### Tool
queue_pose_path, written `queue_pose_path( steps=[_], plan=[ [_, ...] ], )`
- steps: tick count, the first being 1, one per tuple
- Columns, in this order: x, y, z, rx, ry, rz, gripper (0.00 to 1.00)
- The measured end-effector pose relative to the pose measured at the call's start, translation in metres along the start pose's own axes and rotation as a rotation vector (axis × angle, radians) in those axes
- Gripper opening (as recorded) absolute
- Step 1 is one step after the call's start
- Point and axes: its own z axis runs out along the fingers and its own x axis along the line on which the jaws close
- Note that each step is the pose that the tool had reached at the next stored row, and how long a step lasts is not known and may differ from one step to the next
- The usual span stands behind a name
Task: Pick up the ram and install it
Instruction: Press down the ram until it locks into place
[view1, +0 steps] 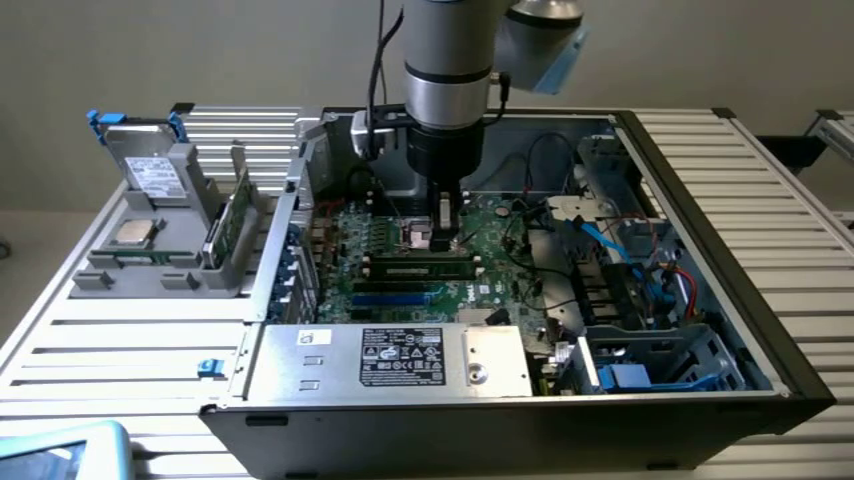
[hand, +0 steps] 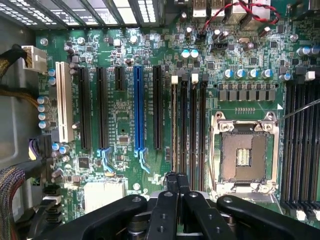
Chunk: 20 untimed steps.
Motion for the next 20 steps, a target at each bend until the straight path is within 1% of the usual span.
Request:
queue_pose_path(
  steps=[2,8,11,14,20],
  plan=[
    [0.0,-0.0032,0.0012,0.0001,-0.0006,0.0,0.11],
    [0.003,-0.0039,0.0116,0.0016,-0.0004,0.001,0.11],
    [0.003,-0.0069,0.0157,0.0029,-0.0006,0.002,0.11],
    [0.003,-0.0107,0.0174,0.0031,-0.0003,0.002,0.11],
    [0.002,-0.0114,0.0214,0.0032,-0.0006,0.002,0.11]
  ],
)
